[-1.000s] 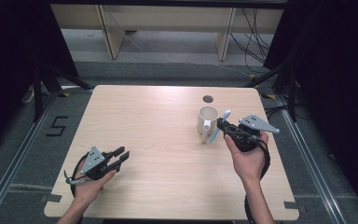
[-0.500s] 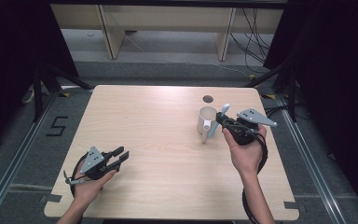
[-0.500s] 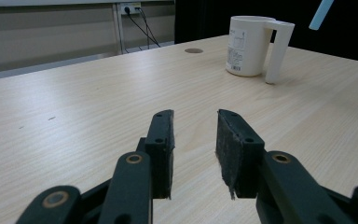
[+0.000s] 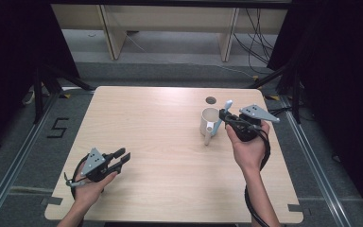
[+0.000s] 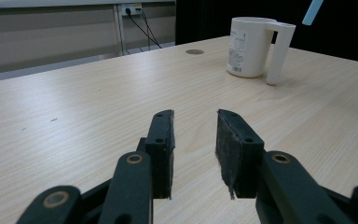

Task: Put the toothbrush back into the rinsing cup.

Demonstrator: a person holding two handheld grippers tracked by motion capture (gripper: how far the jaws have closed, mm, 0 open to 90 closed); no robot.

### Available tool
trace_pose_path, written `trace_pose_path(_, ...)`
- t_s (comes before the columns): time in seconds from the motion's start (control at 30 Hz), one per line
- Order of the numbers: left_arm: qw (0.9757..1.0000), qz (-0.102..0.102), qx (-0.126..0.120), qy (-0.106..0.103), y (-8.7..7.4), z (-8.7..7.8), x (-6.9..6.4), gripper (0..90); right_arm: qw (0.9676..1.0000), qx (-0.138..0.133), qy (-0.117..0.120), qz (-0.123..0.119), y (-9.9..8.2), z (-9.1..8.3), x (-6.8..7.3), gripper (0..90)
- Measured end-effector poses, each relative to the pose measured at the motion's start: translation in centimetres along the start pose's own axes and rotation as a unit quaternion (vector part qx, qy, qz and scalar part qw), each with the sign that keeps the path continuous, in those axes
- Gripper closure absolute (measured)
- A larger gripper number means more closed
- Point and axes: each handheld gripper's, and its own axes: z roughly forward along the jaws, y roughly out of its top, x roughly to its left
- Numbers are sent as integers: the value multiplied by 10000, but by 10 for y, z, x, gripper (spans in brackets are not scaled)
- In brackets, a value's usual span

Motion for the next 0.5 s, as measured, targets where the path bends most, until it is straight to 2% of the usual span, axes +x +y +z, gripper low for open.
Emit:
trace_pose_path(0.07, 10000, -1, -7, -1, 0, 0, 0, 660, 9999, -32, -73, -80, 1, 0, -1, 858)
trace_pose_path(0.13, 10000, -9, -78, -36, 0, 2, 0, 660, 10000, 22, -37, 11, 3, 1, 0, 858)
trace_pose_path(0.27, 10000, -29, 11, 1, -1, 1, 0, 663, 10000, -2, -21, -24, 6, 5, -2, 858)
trace_pose_path(0.37, 9999, -50, -89, -31, 0, 2, 1, 663, 10000, 35, -38, -32, 8, 8, -1, 858)
trace_pose_path(0.4, 10000, -32, -16, 0, 1, 1, 0, 663, 10000, 19, -3, -39, 9, 9, -1, 858)
trace_pose_path(0.43, 10000, -20, -23, -5, 1, 1, 0, 663, 10000, 27, -36, 16, 10, 10, -1, 858)
trace_pose_path(0.5, 10000, -10, -25, -5, 1, 1, 1, 662, 10000, 14, -28, -34, 10, 12, -1, 858)
